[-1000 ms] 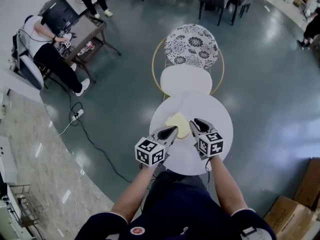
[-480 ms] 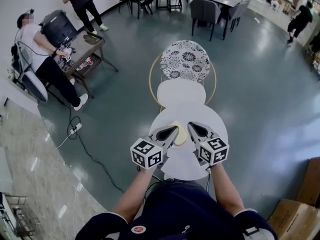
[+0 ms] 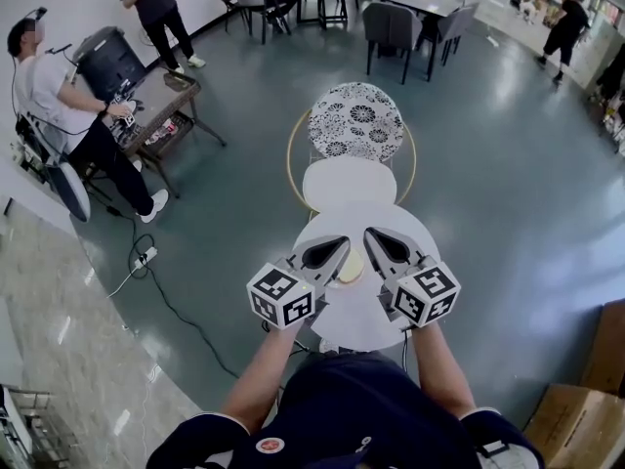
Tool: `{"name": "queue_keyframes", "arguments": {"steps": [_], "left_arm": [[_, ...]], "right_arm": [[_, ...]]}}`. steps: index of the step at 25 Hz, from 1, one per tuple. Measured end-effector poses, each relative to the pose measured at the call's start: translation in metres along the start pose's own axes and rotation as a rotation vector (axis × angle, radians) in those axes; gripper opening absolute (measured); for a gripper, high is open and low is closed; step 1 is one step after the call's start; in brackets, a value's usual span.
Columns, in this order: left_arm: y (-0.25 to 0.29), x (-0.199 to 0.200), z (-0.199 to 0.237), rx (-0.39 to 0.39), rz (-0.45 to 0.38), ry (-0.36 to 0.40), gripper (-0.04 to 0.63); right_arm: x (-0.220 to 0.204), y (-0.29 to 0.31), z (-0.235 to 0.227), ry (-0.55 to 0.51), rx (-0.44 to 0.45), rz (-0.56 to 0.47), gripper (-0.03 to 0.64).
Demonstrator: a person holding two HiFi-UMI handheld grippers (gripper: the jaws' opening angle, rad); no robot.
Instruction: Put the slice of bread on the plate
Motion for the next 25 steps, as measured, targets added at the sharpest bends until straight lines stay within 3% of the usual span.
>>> {"name": "queue_keyframes", "arguments": {"steps": [25], "left_arm": [[0.002,0.004,-0.015,-0.017,-0.004,0.011,0.006]], "right_arm": [[0.021,-0.008,0.007,-0.001,0.03,-0.053,0.006]]}}
Point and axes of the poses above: the fingertips, and each gripper's own axes: y forward along the fingers, z to its left, x out of its top, the point moved 7 cm from there along -y, backward along the fingers, and after that the axes turned 15 degrees about -z, right-handed, at the moved point
